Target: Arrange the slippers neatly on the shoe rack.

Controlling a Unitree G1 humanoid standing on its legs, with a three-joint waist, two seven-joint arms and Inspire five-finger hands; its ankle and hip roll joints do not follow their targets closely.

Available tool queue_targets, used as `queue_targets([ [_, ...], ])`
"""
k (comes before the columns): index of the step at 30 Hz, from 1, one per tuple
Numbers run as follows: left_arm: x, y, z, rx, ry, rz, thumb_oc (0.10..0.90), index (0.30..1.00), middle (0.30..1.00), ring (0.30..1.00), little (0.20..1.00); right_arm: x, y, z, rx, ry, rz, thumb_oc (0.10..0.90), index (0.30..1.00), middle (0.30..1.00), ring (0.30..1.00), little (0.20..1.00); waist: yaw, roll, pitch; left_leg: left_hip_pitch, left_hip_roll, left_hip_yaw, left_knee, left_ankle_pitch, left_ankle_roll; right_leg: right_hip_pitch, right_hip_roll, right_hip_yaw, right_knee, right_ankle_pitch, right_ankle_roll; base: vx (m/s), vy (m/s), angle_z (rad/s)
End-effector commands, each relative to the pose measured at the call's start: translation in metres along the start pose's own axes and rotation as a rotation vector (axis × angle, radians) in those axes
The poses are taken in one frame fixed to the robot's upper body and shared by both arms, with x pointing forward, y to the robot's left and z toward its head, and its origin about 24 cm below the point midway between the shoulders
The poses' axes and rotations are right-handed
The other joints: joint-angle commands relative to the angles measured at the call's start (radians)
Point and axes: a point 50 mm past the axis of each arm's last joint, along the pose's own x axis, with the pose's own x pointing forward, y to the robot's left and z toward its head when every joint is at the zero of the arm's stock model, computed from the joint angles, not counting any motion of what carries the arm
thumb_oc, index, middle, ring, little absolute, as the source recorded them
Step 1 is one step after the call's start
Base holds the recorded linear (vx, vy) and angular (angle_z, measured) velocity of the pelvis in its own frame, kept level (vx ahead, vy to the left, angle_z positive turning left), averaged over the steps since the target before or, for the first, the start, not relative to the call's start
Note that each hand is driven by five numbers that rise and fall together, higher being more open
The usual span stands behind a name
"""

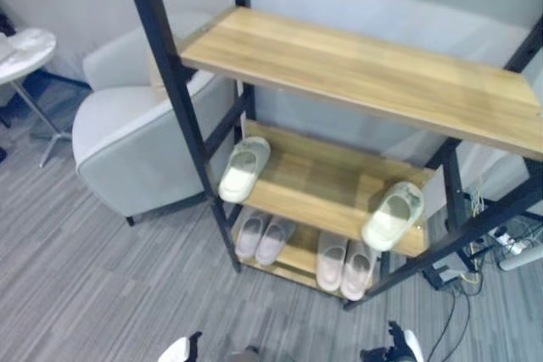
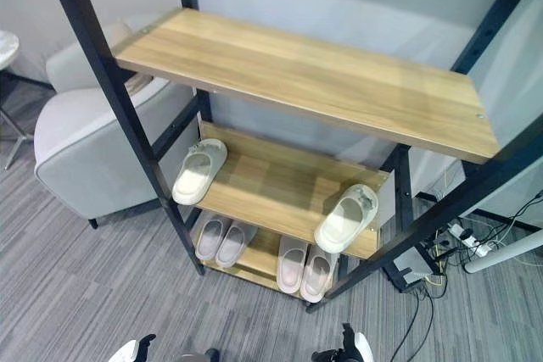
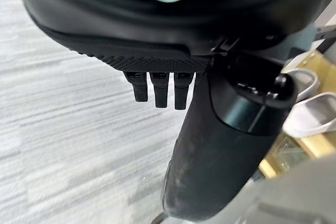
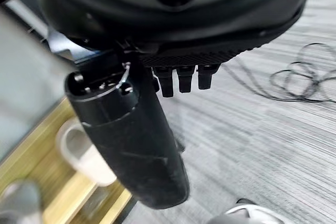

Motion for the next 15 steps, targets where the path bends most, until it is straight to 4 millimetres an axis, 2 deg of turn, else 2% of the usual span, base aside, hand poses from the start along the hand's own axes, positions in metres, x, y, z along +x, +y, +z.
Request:
queue_targets([
  [1, 0.011, 0.012, 0.036, -0.006, -0.129, 0.093, 0.8, 0.9, 0.9, 0.9, 0.9, -0.004, 0.02, 0.028, -0.007, -0.142, 0.088, 0.8, 0.9, 0.9, 0.9, 0.9, 0.012, 0.057, 0.003, 0.147, 0.044, 0.013, -0.262, 0.096, -0.02, 0.002, 0.027, 0.046, -0.084, 0.092, 0.072, 0.03, 0.04, -0.08],
  [4, 0.012, 0.011, 0.054, -0.01, -0.198, 0.082, 0.8, 0.9, 0.9, 0.9, 0.9, -0.01, 0.037, 0.034, -0.023, -0.183, 0.189, 0.8, 0.9, 0.9, 0.9, 0.9, 0.017, 0.06, -0.015, 0.156, 0.034, 0.009, -0.27, 0.083, -0.016, 0.038, 0.03, 0.044, -0.145, 0.095, 0.074, 0.05, 0.054, -0.03],
  [5, 0.013, 0.016, 0.05, -0.021, -0.188, 0.091, 0.8, 0.9, 0.9, 0.9, 0.9, -0.008, 0.017, 0.063, 0.065, -0.32, 0.188, 0.8, 0.9, 0.9, 0.9, 0.9, 0.009, 0.052, -0.015, 0.163, 0.037, 0.019, -0.27, 0.08, -0.02, 0.046, 0.031, 0.051, -0.153, 0.098, 0.077, 0.0, 0.0, 0.0],
  [6, 0.016, 0.023, 0.05, -0.043, -0.188, 0.109, 0.8, 0.9, 0.9, 0.9, 0.9, -0.017, 0.001, 0.078, 0.124, -0.446, 0.205, 0.8, 0.9, 0.9, 0.9, 0.9, -0.002, 0.042, -0.015, 0.155, 0.035, 0.025, -0.27, 0.09, -0.021, 0.037, 0.028, 0.058, -0.158, 0.111, 0.076, 0.0, 0.0, 0.0],
  [8, 0.019, 0.036, 0.037, -0.057, -0.157, 0.129, 0.8, 0.9, 0.9, 0.9, 0.9, -0.04, -0.038, 0.095, 0.132, -0.636, 0.269, 0.8, 0.9, 0.9, 0.9, 0.9, -0.011, 0.027, -0.016, 0.163, 0.038, 0.041, -0.27, 0.078, -0.028, 0.043, 0.035, 0.073, -0.179, 0.115, 0.081, -0.03, -0.061, -0.05],
  [9, 0.02, 0.044, 0.027, -0.043, -0.142, 0.13, 0.8, 0.9, 0.9, 0.9, 0.9, -0.061, -0.068, 0.106, 0.12, -0.762, 0.365, 0.8, 0.9, 0.9, 0.9, 0.9, -0.021, 0.01, -0.011, 0.165, 0.039, 0.052, -0.27, 0.074, -0.033, 0.049, 0.037, 0.082, -0.199, 0.122, 0.085, -0.03, -0.058, -0.25],
  [10, 0.021, 0.046, 0.024, -0.052, -0.129, 0.129, 0.8, 0.9, 0.9, 0.9, 0.9, -0.069, -0.079, 0.108, 0.096, -0.789, 0.422, 0.8, 0.9, 0.9, 0.9, 0.9, -0.023, 0.007, -0.011, 0.166, 0.04, 0.058, -0.27, 0.073, -0.037, 0.052, 0.039, 0.084, -0.211, 0.126, 0.087, -0.04, -0.037, -0.35],
  [11, 0.021, 0.046, 0.024, -0.054, -0.129, 0.127, 0.8, 0.9, 0.9, 0.9, 0.9, -0.069, -0.081, 0.108, 0.095, -0.787, 0.424, 0.8, 0.9, 0.9, 0.9, 0.9, -0.024, 0.009, -0.011, 0.167, 0.04, 0.059, -0.27, 0.073, -0.037, 0.053, 0.039, 0.085, -0.212, 0.127, 0.087, -0.05, -0.003, -0.39],
  [12, 0.021, 0.047, 0.013, -0.161, -0.037, 0.134, 0.8, 0.9, 0.9, 0.9, 0.9, -0.078, -0.093, 0.114, 0.08, -0.808, 0.522, 0.8, 0.9, 0.9, 0.9, 0.9, -0.024, 0.004, -0.012, 0.16, 0.04, 0.067, -0.27, 0.075, -0.042, 0.052, 0.04, 0.085, -0.233, 0.137, 0.09, -0.03, 0.001, -0.26],
  [14, 0.021, 0.045, 0.01, -0.213, -0.007, 0.135, 0.8, 0.9, 0.9, 0.9, 0.9, -0.078, -0.095, 0.12, 0.064, -0.814, 0.556, 0.8, 0.9, 0.9, 0.9, 0.9, -0.025, 0.005, -0.014, 0.155, 0.039, 0.072, -0.27, 0.077, -0.043, 0.048, 0.04, 0.088, -0.24, 0.139, 0.092, -0.05, 0.027, -0.18],
  [15, 0.018, 0.038, 0.002, -0.239, 0.041, 0.112, 0.8, 0.9, 0.9, 0.9, 0.9, -0.084, -0.091, 0.136, 0.068, -0.867, 0.641, 0.8, 0.9, 0.9, 0.9, 0.9, -0.019, 0.007, -0.02, 0.149, 0.038, 0.079, -0.27, 0.079, -0.045, 0.043, 0.037, 0.088, -0.243, 0.138, 0.096, -0.05, 0.06, -0.11],
])
